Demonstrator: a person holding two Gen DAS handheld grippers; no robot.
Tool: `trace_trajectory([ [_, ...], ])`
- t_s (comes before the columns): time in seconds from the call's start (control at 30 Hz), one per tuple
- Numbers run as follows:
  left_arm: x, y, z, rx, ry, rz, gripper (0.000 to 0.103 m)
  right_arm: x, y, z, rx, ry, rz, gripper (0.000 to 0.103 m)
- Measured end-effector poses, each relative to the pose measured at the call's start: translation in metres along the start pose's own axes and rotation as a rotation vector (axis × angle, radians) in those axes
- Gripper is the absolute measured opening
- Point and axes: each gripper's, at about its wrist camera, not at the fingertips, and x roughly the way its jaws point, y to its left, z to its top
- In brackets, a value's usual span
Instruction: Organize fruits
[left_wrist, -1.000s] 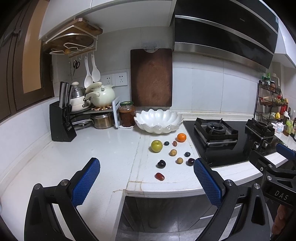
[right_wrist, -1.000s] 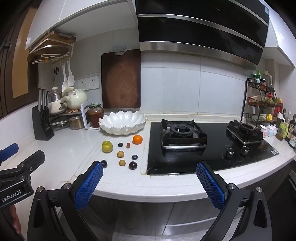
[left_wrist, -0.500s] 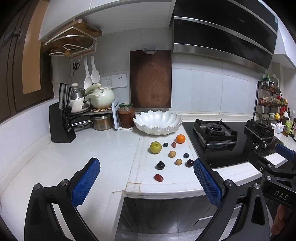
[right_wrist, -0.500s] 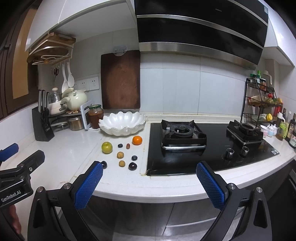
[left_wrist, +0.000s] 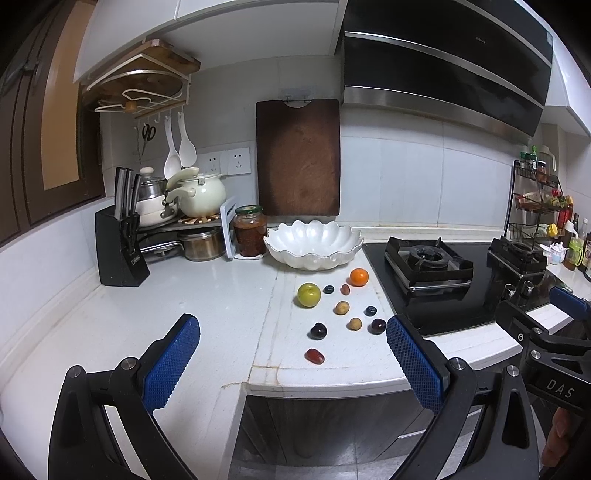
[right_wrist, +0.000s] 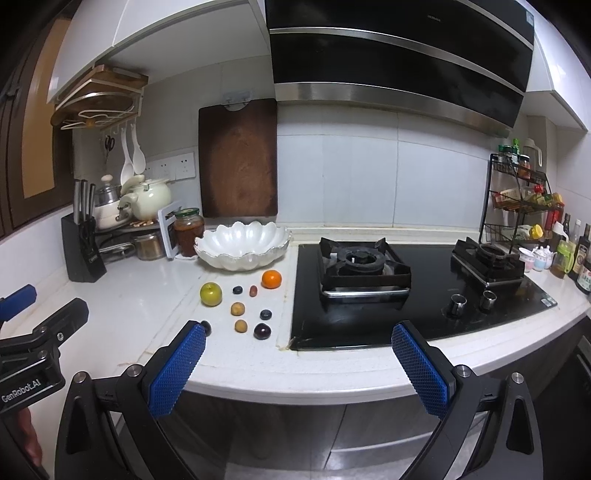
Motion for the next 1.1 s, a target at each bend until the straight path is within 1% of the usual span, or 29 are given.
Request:
trace_trajectory([
  [0.23,0.009,0.0,0.0,0.002,0.014,0.0,0.103,0.009,-0.003,-0.001,0.005,0.015,0.007,0.102],
  [0.37,0.02,-0.001,-0.003,0.01,0.047,-0.013,0.103,0.018,-0.001,-0.004,0.005,0.035,0.014,0.102],
  [0.6,0.043,-0.003,-0.014,0.031,0.086,-0.011,0.103,0.042,0.001,-0.01,0.0,0.086,0.026,0.102],
  [0.8,0.065,-0.006,-0.023,0.065,0.118,-0.007,0.102,0.068,0.006,-0.017,-0.02,0.134,0.042,0.097],
  [1.1,0.103,-0.007,-0.034,0.087,0.19,-0.017,0.091,0.111,0.015,-0.025,-0.054,0.2,0.076,0.089],
])
